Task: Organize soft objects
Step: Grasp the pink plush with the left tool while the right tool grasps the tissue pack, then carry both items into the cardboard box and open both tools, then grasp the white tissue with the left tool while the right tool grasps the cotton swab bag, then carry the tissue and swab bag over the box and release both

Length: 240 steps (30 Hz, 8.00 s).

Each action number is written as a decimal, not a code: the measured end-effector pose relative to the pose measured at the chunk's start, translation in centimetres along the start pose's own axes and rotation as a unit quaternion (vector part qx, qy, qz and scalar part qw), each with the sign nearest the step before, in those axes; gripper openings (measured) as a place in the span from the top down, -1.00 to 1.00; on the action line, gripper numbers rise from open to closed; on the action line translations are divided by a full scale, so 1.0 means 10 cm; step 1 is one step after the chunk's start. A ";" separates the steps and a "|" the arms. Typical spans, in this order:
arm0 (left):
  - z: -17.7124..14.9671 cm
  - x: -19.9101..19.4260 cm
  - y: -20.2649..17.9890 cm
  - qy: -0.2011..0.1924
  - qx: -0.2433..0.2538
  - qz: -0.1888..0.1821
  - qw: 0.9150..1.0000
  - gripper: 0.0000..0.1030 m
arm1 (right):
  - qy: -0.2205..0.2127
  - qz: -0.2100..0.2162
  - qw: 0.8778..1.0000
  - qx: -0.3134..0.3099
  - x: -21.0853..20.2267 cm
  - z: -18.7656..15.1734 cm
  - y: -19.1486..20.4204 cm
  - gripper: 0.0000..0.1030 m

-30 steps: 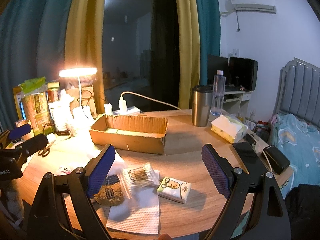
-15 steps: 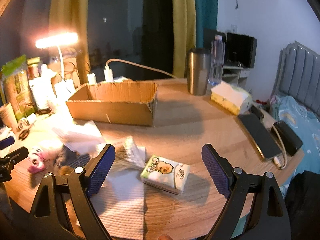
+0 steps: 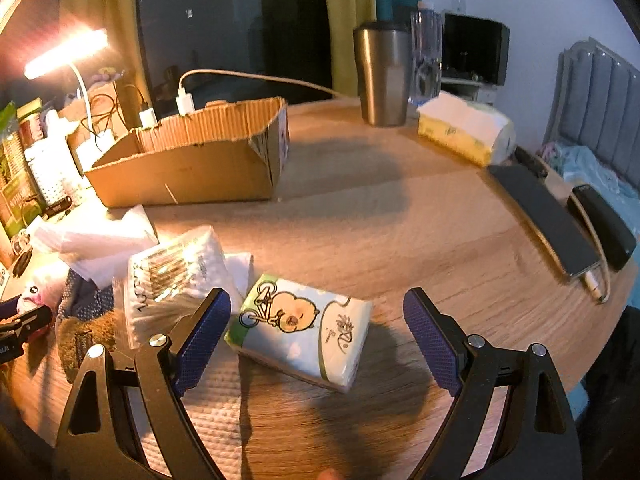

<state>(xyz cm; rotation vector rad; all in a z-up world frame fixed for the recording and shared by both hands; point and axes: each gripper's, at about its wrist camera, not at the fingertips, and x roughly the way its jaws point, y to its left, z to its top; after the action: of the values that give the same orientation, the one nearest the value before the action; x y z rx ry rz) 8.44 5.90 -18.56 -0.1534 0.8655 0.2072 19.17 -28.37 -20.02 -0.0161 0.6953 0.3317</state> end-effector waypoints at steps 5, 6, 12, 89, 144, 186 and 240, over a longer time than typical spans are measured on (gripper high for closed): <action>-0.02 0.02 -0.04 0.005 0.011 0.002 1.000 0.02 | 0.015 0.005 1.000 -0.005 0.08 -0.06 0.07 -0.76; -0.02 0.01 -0.05 0.003 0.014 0.004 1.000 0.06 | 0.017 0.006 1.000 -0.009 0.09 -0.07 0.08 -0.75; -0.01 -0.05 -0.07 -0.003 0.017 -0.011 1.000 0.28 | 0.016 0.017 1.000 -0.013 0.04 -0.03 0.06 -0.51; 1.89 0.84 -1.12 -0.048 0.043 -0.160 0.985 -0.03 | -0.033 0.143 0.987 -0.064 0.81 1.68 0.51 -0.53; 0.82 -0.06 -0.65 -0.069 0.029 -0.144 0.987 -0.41 | 0.007 0.110 0.989 -0.093 0.03 0.50 0.72 -0.70; 0.70 0.30 -0.99 -0.001 0.077 -0.149 0.986 0.53 | 0.023 0.132 0.985 -0.112 0.11 0.39 0.56 -0.37; 1.67 -0.46 -0.38 -0.182 0.052 -0.142 0.972 0.53 | -0.093 0.114 0.977 -0.152 -0.06 1.54 1.01 -0.37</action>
<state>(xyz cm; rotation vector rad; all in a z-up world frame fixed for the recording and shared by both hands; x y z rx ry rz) 18.81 5.27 -4.16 -0.1332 0.4800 -0.0786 25.34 -17.05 -6.79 -0.1956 0.4554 0.6502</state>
